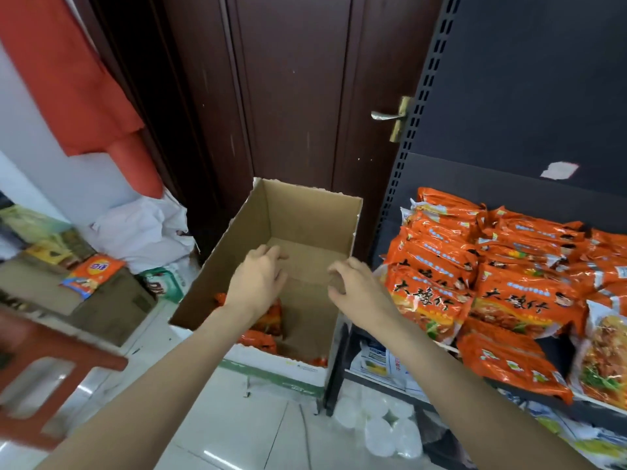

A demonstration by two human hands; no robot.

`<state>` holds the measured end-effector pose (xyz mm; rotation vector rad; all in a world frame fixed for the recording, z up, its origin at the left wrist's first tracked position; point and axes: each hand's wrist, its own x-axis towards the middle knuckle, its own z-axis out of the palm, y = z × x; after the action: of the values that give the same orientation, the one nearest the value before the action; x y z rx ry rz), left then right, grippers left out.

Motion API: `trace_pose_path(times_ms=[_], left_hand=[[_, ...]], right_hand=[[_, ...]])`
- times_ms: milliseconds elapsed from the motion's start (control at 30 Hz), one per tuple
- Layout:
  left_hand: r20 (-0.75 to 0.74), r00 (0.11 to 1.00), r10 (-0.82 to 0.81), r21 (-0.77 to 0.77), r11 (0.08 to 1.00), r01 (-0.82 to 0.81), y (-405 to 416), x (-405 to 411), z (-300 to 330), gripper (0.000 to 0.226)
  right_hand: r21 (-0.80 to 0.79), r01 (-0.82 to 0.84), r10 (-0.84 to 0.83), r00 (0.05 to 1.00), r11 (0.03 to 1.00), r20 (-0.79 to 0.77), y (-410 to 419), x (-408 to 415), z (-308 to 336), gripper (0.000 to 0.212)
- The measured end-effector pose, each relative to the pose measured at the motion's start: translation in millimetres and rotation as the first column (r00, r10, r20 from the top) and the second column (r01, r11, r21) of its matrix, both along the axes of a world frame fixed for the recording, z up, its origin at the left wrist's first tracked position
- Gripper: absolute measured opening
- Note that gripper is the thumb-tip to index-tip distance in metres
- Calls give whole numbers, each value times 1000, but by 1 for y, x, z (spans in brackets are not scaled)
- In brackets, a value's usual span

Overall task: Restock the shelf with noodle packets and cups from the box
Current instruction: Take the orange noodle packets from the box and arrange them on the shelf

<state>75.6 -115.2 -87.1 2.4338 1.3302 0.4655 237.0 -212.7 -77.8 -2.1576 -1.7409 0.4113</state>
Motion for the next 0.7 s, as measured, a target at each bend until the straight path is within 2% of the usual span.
trace_pose_path(times_ms=[167, 233, 333, 467, 567, 633, 700], left_hand=[[-133, 985, 107, -16, 994, -110, 49, -80, -13, 41], [-166, 983, 77, -105, 990, -96, 67, -103, -19, 48], [-189, 980, -67, -296, 955, 8, 87, -124, -23, 56], [7, 997, -78, -486, 871, 71, 96, -135, -19, 59], [68, 996, -63, -549, 831, 90, 102, -140, -25, 64], [83, 995, -57, -559, 824, 94, 104, -141, -30, 65], [86, 995, -58, -562, 821, 97, 106, -142, -34, 66]], right_hand=[[-118, -27, 15, 995, 993, -96, 45, -63, -24, 36], [-176, -1, -21, 992, 984, -125, 59, -84, -39, 45], [-283, 6, -48, 988, 959, -144, 81, -105, -63, 66], [-406, -15, -80, 973, 914, -217, 99, -114, -88, 89], [-542, -71, -79, 965, 837, -249, 105, -118, -102, 106], [-584, -80, -50, 978, 808, -203, 108, -120, -108, 110], [-572, -31, -34, 994, 820, -103, 115, -122, -110, 107]])
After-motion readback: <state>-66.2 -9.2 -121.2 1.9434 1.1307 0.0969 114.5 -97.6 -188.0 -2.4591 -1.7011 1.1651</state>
